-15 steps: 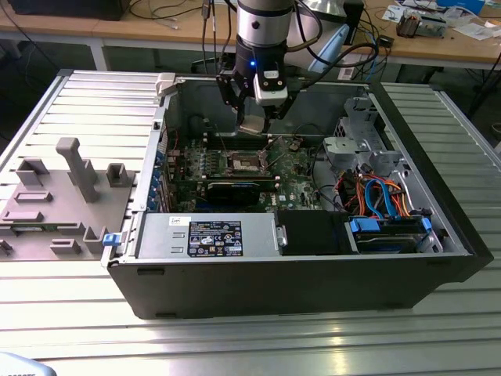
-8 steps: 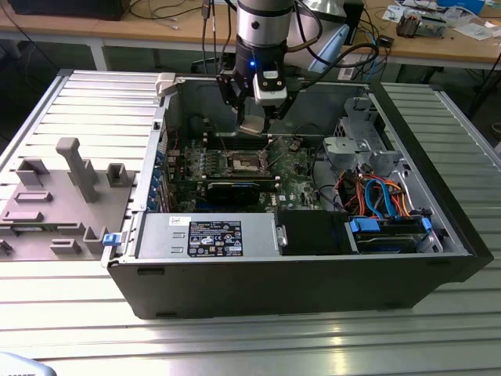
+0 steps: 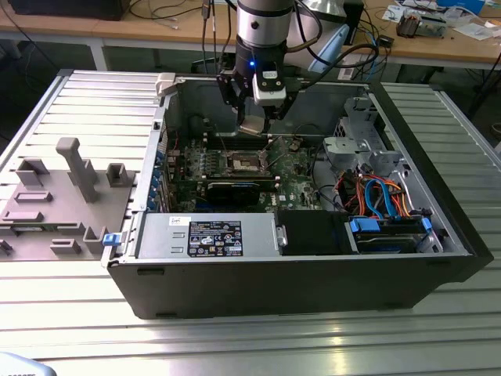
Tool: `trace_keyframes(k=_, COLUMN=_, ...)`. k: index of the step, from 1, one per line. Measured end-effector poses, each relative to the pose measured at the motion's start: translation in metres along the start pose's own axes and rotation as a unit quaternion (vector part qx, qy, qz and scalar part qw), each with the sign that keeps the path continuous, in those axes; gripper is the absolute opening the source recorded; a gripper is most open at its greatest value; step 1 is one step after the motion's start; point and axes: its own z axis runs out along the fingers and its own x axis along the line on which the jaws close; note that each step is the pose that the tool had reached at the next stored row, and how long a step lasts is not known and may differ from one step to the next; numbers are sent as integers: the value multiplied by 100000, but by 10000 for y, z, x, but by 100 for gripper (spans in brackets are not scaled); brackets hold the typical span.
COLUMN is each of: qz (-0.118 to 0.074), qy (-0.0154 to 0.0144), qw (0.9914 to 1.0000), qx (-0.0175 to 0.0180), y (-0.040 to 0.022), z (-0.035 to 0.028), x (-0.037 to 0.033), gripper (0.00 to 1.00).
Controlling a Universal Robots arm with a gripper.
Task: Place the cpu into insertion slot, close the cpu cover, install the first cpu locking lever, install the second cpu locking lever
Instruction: 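Place the cpu into insertion slot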
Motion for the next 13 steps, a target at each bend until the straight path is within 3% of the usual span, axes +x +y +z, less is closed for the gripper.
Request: trace_keyframes(k=13, qz=979, qy=-90, qw=99995, qx=-21, y=0, z=3, x=0, gripper=55)
